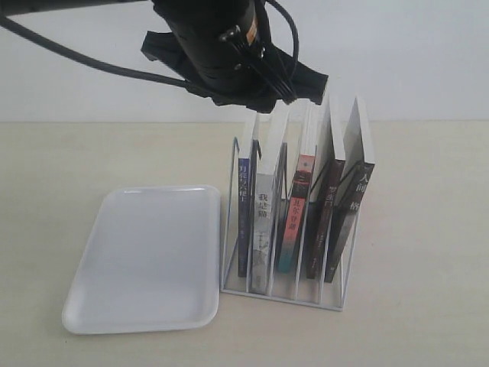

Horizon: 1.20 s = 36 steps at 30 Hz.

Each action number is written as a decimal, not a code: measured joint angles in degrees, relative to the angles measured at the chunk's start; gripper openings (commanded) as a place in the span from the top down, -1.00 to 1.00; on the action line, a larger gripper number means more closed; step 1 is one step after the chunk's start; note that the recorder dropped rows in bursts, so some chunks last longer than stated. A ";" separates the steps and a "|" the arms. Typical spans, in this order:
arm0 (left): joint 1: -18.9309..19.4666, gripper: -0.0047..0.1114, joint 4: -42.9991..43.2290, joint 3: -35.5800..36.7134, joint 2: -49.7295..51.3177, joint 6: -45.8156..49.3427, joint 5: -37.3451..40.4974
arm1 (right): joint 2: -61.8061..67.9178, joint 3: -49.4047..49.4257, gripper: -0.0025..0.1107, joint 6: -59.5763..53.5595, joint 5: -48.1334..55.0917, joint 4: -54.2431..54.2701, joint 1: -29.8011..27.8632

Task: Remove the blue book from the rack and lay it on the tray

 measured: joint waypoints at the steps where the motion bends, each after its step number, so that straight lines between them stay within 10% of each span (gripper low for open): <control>1: 0.00 0.16 0.00 0.00 0.00 0.00 0.00 | 0.00 0.00 0.96 0.00 0.00 0.00 0.00; 36: 1.11 0.21 -3.28 0.00 4.11 2.07 0.84 | 0.00 0.00 0.96 0.00 0.00 0.00 0.00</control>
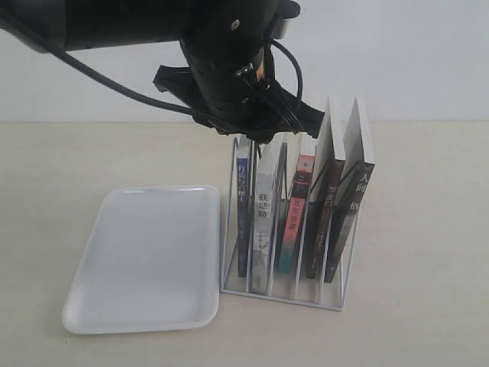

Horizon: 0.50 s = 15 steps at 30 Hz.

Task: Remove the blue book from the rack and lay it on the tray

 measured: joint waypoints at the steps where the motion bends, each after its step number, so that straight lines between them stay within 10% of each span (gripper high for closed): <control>1: 0.00 0.21 -0.14 0.00 0.00 0.10 -0.11 | 0.00 0.00 0.96 0.00 0.00 0.00 0.00; 15: 0.00 0.65 -0.57 0.00 0.26 0.23 -0.32 | 0.00 0.00 0.96 0.00 0.00 0.00 0.00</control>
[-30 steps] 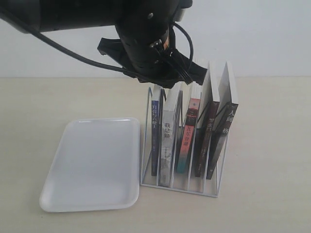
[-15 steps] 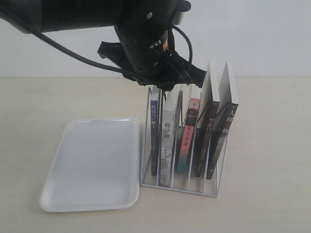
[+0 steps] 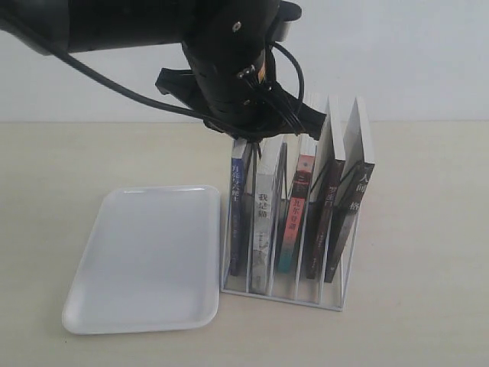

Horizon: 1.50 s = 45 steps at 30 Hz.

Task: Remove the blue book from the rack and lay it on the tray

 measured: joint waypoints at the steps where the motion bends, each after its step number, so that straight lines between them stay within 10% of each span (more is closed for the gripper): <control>1: 0.00 0.65 0.00 0.00 0.00 0.00 0.00 | 0.00 0.00 0.96 0.00 0.00 0.00 0.00; 45: 0.00 0.42 -6.18 -3.67 -1.86 3.26 5.79 | 0.00 0.00 0.96 0.00 0.00 0.00 0.00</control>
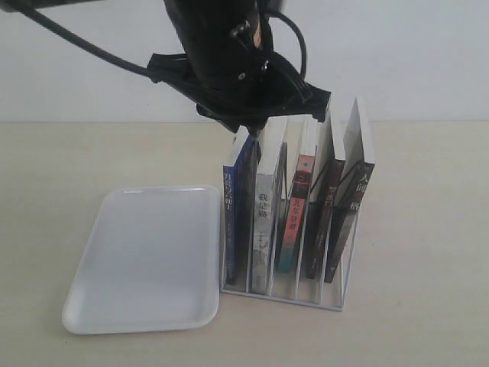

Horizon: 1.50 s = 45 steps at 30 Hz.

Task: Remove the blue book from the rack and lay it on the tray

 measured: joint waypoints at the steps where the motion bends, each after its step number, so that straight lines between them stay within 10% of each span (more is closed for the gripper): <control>1: 0.00 0.40 0.00 0.00 0.13 0.00 0.11 | 0.00 0.00 0.96 0.00 0.00 0.00 0.00; 25: 0.69 0.37 -0.52 0.00 4.43 1.68 2.83 | 0.00 0.00 0.96 0.00 0.00 0.00 0.00; 31: 0.67 0.84 -0.52 0.00 4.56 2.11 3.15 | 0.00 0.00 0.96 0.00 0.00 0.00 0.00; 45: 0.80 0.84 -2.27 0.00 2.44 3.70 4.60 | 0.00 0.00 0.96 0.00 0.00 0.00 0.00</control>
